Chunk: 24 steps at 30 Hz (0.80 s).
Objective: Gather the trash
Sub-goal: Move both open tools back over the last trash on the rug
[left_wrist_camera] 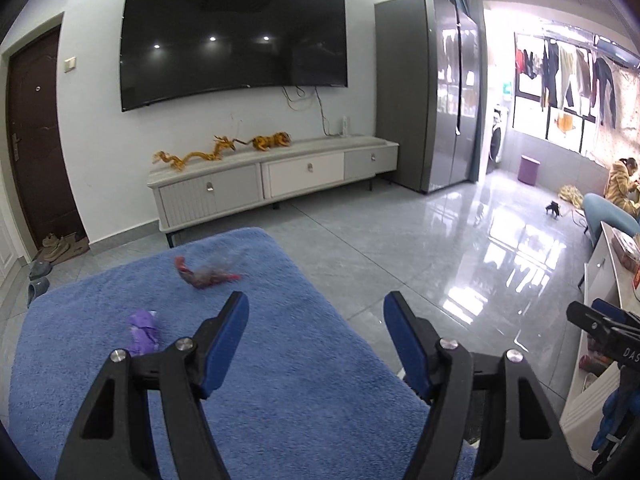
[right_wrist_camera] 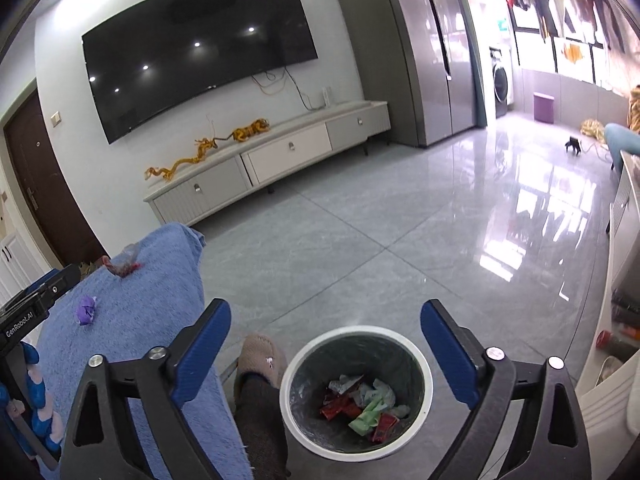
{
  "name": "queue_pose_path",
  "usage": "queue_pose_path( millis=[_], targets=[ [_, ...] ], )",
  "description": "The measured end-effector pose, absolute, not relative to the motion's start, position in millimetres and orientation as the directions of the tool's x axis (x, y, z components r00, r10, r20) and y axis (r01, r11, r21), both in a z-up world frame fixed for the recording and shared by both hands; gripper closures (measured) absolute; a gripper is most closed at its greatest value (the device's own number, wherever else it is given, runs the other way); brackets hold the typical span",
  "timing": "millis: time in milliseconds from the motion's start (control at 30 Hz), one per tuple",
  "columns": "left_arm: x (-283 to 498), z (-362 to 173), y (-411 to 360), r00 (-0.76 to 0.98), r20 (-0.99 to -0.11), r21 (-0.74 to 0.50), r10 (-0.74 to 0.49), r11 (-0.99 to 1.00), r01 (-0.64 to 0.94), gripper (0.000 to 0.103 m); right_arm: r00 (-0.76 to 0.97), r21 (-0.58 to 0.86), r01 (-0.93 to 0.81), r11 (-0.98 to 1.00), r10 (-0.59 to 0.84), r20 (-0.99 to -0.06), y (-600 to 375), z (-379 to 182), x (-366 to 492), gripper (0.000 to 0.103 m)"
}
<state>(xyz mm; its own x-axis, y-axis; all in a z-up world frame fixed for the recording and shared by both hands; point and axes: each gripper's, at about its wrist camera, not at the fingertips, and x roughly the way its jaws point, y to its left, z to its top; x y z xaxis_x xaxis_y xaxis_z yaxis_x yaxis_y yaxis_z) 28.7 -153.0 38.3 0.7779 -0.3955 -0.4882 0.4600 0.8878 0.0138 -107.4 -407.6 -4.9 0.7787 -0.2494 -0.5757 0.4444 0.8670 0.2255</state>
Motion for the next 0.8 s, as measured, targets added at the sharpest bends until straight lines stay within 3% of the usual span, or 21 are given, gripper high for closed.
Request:
queue_pose_path(
  millis=[67,533,800],
  targets=[
    [27,44,-141,0.790,-0.472,0.005,-0.392,0.895,0.447,0.034,0.787,0.214,0.441,0.872,-0.260,-0.560,-400,4,-106,0.000],
    [23,70,-60,0.848,-0.392,-0.049,-0.358,0.928,0.369,0.034,0.842,0.122,0.383,0.916,-0.291,-0.455,-333,61,-98,0.000],
    [34,70,-19,0.862,-0.392,-0.096,-0.321,0.946,0.309,0.034,0.867,0.078,0.318,0.945,-0.257,-0.426,-293,76,-83,0.000]
  ],
)
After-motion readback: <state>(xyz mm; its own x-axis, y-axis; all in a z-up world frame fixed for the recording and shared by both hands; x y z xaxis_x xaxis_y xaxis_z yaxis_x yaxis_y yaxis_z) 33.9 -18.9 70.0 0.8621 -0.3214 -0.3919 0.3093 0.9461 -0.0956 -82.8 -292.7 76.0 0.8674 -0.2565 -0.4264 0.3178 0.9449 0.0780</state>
